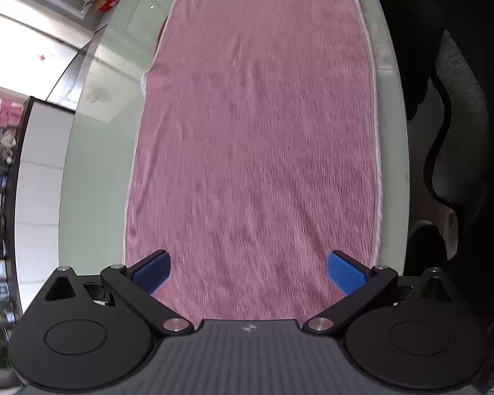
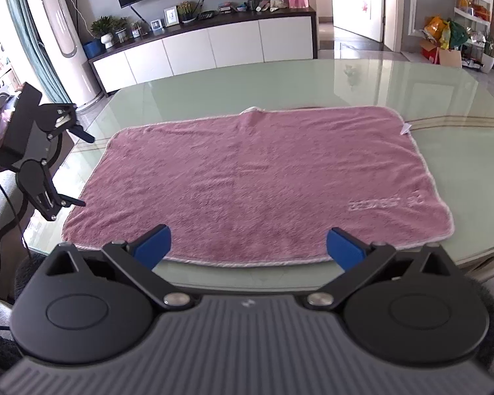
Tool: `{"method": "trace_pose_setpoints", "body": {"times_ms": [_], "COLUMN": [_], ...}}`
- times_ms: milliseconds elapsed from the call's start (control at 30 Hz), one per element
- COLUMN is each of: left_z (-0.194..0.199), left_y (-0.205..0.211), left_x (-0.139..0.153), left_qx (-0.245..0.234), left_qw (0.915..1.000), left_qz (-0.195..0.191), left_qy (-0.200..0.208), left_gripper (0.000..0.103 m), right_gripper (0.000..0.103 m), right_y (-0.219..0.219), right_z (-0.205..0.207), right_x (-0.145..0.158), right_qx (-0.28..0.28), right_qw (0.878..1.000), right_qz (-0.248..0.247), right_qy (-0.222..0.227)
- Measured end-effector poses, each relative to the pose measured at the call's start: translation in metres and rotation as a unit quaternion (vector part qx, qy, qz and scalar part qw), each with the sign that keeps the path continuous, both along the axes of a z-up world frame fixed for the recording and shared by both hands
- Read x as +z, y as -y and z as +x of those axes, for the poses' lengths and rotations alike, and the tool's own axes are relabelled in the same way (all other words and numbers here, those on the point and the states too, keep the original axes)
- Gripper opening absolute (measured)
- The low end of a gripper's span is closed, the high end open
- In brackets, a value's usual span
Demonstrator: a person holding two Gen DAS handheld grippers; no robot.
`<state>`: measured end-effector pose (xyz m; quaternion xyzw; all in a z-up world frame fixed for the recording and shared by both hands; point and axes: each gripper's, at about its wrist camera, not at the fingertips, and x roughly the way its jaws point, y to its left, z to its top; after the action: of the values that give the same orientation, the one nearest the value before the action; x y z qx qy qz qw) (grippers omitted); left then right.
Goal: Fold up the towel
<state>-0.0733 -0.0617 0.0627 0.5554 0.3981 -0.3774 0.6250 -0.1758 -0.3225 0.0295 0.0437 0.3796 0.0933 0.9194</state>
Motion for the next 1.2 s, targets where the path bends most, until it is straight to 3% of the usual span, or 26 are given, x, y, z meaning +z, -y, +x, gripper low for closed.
{"method": "trace_pose_setpoints", "body": {"times_ms": [533,1200], "left_z": [0.052,0.124], "left_y": [0.12,0.248], "left_x": [-0.003,-0.024], "left_qx": [-0.062,-0.119], "left_qw": [0.998,0.9926], "left_qz": [-0.005,-0.023], "left_qy": [0.001,0.0], "left_gripper": [0.102,0.102], "right_gripper": [0.103,0.103], "right_y": [0.073,0.162], "right_z": [0.03,0.086], "right_x": [-0.007,-0.049], "right_qx": [-0.052,-0.107], "right_qw": [0.999,0.993], "right_qz": [-0.001,0.004], "right_qy": [0.003,-0.059]}}
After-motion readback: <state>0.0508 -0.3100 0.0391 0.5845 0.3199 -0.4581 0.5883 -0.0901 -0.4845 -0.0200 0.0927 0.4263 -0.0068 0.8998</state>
